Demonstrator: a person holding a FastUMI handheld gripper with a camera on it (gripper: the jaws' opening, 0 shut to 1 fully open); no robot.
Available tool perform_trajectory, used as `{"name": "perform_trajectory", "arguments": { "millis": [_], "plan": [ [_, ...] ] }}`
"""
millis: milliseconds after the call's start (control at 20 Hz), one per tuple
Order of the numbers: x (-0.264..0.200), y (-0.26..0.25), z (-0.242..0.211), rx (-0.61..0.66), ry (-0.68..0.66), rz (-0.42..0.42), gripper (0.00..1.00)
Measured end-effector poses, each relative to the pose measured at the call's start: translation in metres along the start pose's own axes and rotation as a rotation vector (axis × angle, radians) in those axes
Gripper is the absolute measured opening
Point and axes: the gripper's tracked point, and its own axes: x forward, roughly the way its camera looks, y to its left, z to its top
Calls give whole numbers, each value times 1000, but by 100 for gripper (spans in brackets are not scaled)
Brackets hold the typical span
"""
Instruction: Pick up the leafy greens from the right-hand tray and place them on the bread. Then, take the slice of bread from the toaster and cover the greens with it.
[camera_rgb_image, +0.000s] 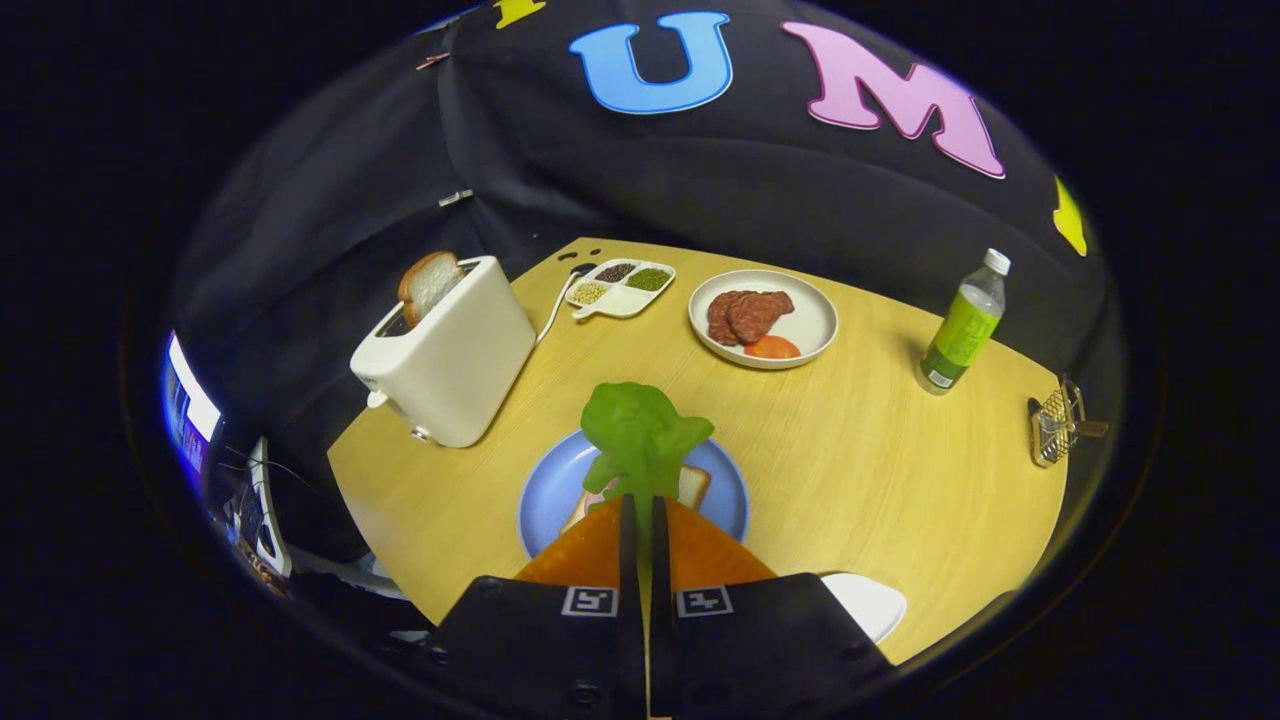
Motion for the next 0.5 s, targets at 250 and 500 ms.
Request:
{"name": "perform_trajectory", "arguments": {
  "millis": [250, 500],
  "plan": [
    [32, 10, -12, -29, 70, -8, 7],
    [48, 5, -25, -48, 124, -52, 15]
  ]
}}
